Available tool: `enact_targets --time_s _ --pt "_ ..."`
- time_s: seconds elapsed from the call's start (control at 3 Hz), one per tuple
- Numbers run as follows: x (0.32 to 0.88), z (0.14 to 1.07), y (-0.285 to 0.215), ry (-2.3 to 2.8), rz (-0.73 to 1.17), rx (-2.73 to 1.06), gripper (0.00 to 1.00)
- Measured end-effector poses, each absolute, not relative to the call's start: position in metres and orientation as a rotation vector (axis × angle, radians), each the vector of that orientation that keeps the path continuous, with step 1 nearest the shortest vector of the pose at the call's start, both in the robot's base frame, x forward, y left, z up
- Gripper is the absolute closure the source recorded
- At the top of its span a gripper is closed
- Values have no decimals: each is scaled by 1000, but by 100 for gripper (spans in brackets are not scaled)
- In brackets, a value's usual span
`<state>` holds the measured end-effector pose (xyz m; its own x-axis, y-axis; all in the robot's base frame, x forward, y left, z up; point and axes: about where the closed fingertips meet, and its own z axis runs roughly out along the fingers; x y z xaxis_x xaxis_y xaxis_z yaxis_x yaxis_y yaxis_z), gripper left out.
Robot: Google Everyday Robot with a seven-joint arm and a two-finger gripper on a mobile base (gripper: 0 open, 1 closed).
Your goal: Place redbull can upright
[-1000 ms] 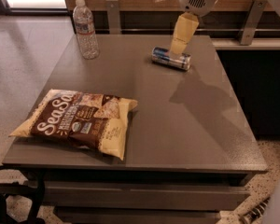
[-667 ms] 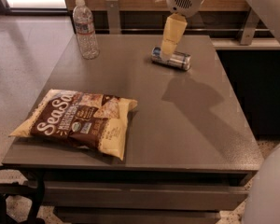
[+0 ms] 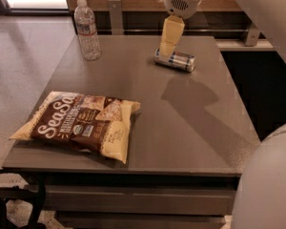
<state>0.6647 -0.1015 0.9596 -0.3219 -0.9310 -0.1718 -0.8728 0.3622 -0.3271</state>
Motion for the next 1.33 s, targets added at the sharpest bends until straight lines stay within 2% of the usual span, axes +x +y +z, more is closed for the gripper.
enact_targets --time_s 0.67,1.33 --pt "701 928 -97 2418 -266 -1489 0" --pt "710 899 -98 2495 -236 -1472 0"
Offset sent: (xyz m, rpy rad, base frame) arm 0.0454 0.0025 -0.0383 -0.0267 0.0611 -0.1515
